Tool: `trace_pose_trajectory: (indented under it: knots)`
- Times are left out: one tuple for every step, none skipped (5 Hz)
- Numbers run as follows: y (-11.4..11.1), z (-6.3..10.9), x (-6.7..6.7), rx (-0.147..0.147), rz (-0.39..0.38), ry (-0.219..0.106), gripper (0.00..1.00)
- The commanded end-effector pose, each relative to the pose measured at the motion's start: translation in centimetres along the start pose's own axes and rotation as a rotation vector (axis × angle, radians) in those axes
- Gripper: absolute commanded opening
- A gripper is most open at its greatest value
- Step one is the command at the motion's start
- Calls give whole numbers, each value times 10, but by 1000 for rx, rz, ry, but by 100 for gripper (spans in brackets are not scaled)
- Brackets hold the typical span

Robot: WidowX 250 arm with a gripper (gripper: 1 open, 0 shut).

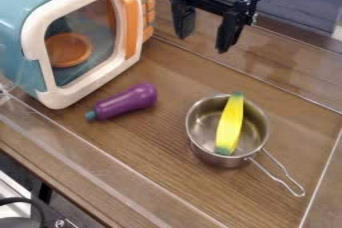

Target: Put the eggplant in the silver pot

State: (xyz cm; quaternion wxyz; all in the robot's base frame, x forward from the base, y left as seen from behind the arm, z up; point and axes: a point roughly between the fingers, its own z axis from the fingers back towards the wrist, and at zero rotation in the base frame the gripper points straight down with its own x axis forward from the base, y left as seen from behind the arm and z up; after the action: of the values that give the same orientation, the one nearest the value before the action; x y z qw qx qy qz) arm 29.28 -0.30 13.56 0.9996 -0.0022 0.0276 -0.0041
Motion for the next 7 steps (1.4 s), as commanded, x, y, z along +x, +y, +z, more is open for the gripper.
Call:
trace_pose_trajectory:
  knots:
    - [2,-6,-4,5,-32,14,100]
    - [8,-11,-12,16,-105,20,100]
    - [16,-13,-23,28,-201,15,100]
    - [21,-16,-29,40,-266,18,100]
    - [25,-19,-34,46,-306,23,100]
    - [30,-22,-38,52,-348,26,100]
    - [31,-25,-40,55,-382,30,100]
